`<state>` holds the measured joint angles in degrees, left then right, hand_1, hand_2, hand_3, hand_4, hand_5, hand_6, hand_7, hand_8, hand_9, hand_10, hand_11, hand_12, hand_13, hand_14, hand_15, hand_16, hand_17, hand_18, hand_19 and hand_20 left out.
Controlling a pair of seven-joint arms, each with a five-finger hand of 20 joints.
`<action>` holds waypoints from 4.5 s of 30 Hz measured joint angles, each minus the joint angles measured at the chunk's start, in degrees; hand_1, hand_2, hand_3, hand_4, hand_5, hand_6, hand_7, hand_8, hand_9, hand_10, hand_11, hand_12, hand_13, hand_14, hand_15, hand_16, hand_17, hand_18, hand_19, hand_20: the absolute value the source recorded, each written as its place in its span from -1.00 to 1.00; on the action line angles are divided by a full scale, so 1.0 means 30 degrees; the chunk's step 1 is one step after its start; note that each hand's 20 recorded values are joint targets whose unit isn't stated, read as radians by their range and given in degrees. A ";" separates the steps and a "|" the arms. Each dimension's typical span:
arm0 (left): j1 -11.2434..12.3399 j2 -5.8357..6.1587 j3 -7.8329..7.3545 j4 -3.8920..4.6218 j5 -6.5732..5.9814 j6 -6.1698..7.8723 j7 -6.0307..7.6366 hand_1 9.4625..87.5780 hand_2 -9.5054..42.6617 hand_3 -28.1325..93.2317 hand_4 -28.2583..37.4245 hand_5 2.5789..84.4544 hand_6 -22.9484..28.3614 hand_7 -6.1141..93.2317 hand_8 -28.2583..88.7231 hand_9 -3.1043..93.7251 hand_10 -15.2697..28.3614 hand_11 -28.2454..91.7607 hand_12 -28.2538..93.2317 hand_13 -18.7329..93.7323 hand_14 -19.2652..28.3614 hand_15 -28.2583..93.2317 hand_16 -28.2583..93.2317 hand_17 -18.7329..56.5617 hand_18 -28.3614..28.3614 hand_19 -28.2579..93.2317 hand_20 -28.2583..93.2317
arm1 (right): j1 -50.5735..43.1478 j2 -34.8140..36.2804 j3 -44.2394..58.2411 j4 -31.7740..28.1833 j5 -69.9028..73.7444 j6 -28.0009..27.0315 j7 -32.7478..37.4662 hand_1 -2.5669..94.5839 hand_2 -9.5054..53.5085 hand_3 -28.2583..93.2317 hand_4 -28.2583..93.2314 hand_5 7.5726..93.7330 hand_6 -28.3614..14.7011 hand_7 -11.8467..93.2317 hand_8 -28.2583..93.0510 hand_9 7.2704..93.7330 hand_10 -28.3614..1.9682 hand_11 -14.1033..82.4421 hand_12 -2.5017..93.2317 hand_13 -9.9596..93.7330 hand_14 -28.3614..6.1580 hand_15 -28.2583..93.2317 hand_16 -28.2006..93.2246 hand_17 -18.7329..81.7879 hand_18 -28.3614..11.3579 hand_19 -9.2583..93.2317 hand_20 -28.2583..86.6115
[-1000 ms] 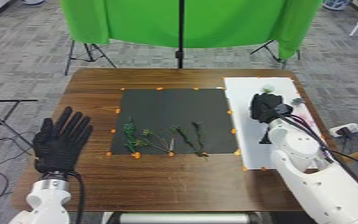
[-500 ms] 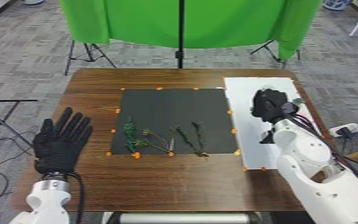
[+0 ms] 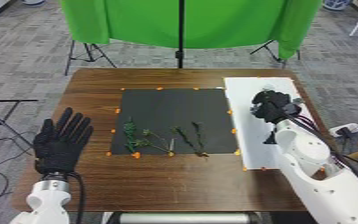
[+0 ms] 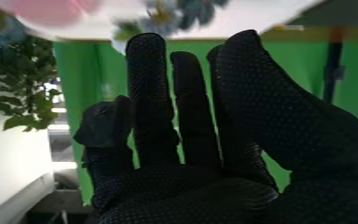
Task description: Arrange flowers
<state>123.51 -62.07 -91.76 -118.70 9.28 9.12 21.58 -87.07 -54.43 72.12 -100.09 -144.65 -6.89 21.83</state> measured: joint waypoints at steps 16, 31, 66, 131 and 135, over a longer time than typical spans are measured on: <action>-0.0059 0.0010 -0.0002 0.0008 0.0011 -0.0020 -0.0207 -0.58 -0.17 0.71 -1.00 -0.17 0.28 -0.71 -0.68 -0.33 0.44 -0.31 -0.41 -0.32 0.47 -0.18 -0.61 -0.75 0.45 -0.08 -0.41 | 0.0344 -0.0321 -0.0009 0.1115 -0.0094 -0.0602 -0.0942 0.32 -1.00 0.53 -1.00 0.63 0.42 -0.17 -0.58 0.80 0.26 -0.59 -0.26 0.46 0.20 0.23 0.12 -0.03 -0.68 0.90 0.47; 0.0328 0.0104 -0.1028 -0.0004 0.0050 -0.0054 0.0500 -0.66 -0.12 0.71 -1.00 -0.18 0.28 -0.72 -0.67 -0.34 0.47 -0.32 -0.40 -0.33 0.49 -0.18 -0.61 -0.76 0.45 -0.09 -0.41 | -0.0353 0.0147 -0.2137 -0.1199 -0.0768 0.3641 -0.2223 0.27 -1.00 0.63 -1.00 0.61 0.37 -0.08 -0.59 0.81 0.26 -0.59 -0.24 0.48 0.20 0.23 0.15 -0.07 -0.71 0.86 0.45; -0.0841 0.1409 0.0297 0.0609 0.0207 0.1486 0.0878 -0.61 -0.13 0.79 -1.00 -0.08 0.40 -0.45 -0.73 -0.35 0.77 0.07 -0.51 -0.51 0.85 0.34 -0.92 -0.97 0.51 0.05 -0.46 | 0.6481 -1.0183 -1.1735 0.5437 -0.3629 0.2041 -0.5933 0.51 -0.71 0.08 -0.86 0.18 0.39 0.41 -0.85 0.61 0.42 -0.53 -0.31 0.44 0.37 0.36 -0.02 -0.02 -0.58 0.90 0.46; 0.0604 -0.0173 -0.0894 0.0159 0.0475 0.0853 0.1053 -0.53 -0.33 0.72 -1.00 -0.18 0.27 -0.71 -0.68 -0.35 0.42 -0.30 -0.40 -0.31 0.47 -0.17 -0.61 -0.74 0.45 -0.10 -0.41 | -0.2792 0.1013 0.5424 -0.3472 0.4263 -0.2946 0.1122 -0.08 -1.00 0.86 -1.00 -0.08 0.19 -0.45 -0.76 -0.18 -0.11 -0.48 -0.65 -0.14 -0.27 0.04 -0.28 -0.28 -0.70 0.63 0.29; 0.0579 -0.0312 -0.0807 0.0190 0.0478 0.0824 0.1000 -0.53 -0.31 0.71 -1.00 -0.18 0.27 -0.71 -0.68 -0.34 0.42 -0.30 -0.40 -0.31 0.46 -0.17 -0.61 -0.74 0.45 -0.09 -0.40 | -0.2964 0.1081 0.5928 -0.3344 0.4452 -0.3078 0.1196 -0.08 -1.00 0.85 -1.00 -0.08 0.19 -0.45 -0.76 -0.18 -0.09 -0.48 -0.65 -0.10 -0.22 0.10 -0.26 -0.25 -0.70 0.67 0.30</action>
<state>125.25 -63.01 -94.18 -118.13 10.71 11.59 24.59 -95.96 -51.19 89.91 -110.12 -131.29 -16.13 25.42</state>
